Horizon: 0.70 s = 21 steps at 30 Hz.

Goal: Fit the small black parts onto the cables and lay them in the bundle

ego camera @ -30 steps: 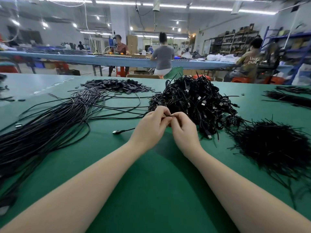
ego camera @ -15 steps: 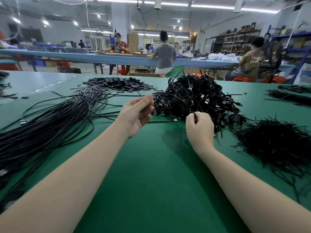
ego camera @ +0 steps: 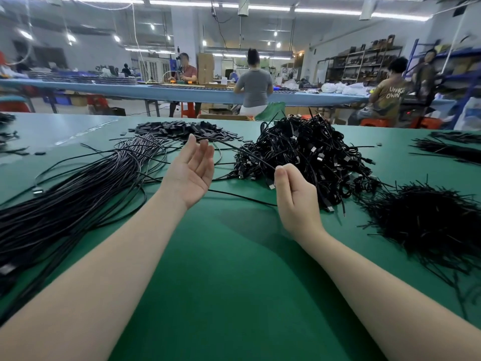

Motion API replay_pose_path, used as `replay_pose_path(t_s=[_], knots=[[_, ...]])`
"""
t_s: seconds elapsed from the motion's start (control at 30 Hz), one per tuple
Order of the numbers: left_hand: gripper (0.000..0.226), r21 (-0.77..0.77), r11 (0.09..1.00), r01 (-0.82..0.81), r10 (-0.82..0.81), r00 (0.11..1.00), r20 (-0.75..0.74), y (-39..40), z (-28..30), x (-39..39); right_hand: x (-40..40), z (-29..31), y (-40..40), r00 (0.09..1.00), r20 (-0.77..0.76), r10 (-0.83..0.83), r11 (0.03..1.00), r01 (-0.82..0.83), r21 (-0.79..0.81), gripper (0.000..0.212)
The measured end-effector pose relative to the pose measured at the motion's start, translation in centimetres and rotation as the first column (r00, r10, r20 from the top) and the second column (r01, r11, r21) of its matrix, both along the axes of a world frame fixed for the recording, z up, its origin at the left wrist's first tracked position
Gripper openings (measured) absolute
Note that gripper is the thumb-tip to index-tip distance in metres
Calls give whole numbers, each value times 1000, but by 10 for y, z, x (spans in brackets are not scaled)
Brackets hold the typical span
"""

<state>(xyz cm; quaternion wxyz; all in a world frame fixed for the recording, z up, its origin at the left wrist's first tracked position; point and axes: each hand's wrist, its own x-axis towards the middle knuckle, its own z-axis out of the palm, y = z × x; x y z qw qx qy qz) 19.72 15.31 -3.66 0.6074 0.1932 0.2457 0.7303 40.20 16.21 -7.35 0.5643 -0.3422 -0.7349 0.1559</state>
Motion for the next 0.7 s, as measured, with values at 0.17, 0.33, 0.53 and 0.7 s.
replay_pose_path(t_s=[0.17, 0.33, 0.53, 0.7], knots=[[38, -14, 990, 140, -140, 976, -168, 2, -3, 3, -2, -2, -5, 988, 153, 32, 998, -38, 40, 41], [43, -281, 948, 151, -301, 719, -627, 2, -16, 14, -6, -3, -8, 963, 270, -6, 997, -16, 77, 34], [49, -204, 977, 57, -203, 523, -828, 6, -25, 20, -7, -4, -7, 967, 249, -54, 999, 51, 20, 33], [50, -236, 954, 184, -299, 598, -744, 6, -19, 25, -8, -2, -13, 925, 379, 13, 999, -30, 40, 24]])
